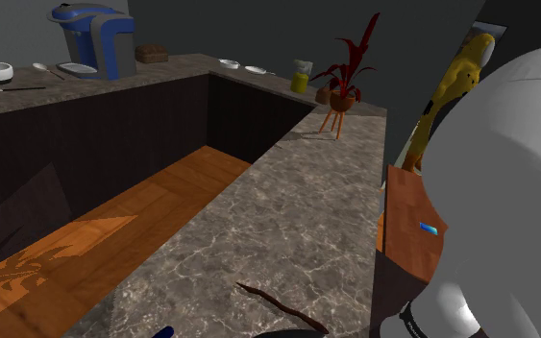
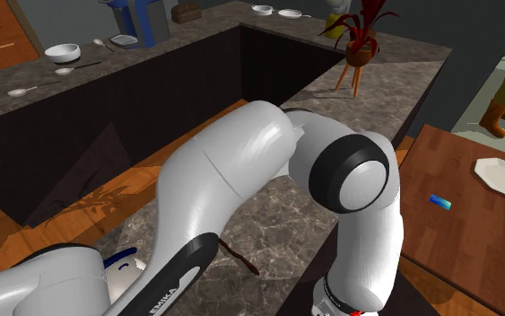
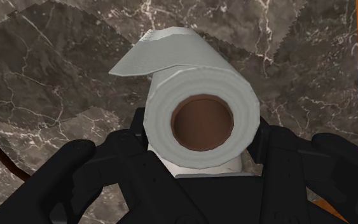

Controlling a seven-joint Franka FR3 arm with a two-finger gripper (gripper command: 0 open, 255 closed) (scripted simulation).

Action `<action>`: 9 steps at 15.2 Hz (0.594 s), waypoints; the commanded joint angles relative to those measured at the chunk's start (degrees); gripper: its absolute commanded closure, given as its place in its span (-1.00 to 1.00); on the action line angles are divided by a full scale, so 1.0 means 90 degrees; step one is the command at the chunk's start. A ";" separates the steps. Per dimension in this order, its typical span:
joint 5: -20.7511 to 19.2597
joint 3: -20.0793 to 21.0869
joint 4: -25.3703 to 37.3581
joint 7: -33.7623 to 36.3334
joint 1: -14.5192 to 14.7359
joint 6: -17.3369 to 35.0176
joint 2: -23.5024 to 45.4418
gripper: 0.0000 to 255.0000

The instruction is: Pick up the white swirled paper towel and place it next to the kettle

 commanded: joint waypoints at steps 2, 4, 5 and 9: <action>-0.0001 0.0000 -0.0002 0.0001 0.0000 0.0003 0.0000 1.00; 0.0000 0.0000 -0.0002 0.0001 0.0000 0.0002 0.0000 -1.00; 0.0000 0.0000 -0.0002 0.0001 0.0000 0.0002 0.0000 -1.00; 0.0000 0.0000 -0.0002 0.0001 0.0000 0.0002 0.0000 -1.00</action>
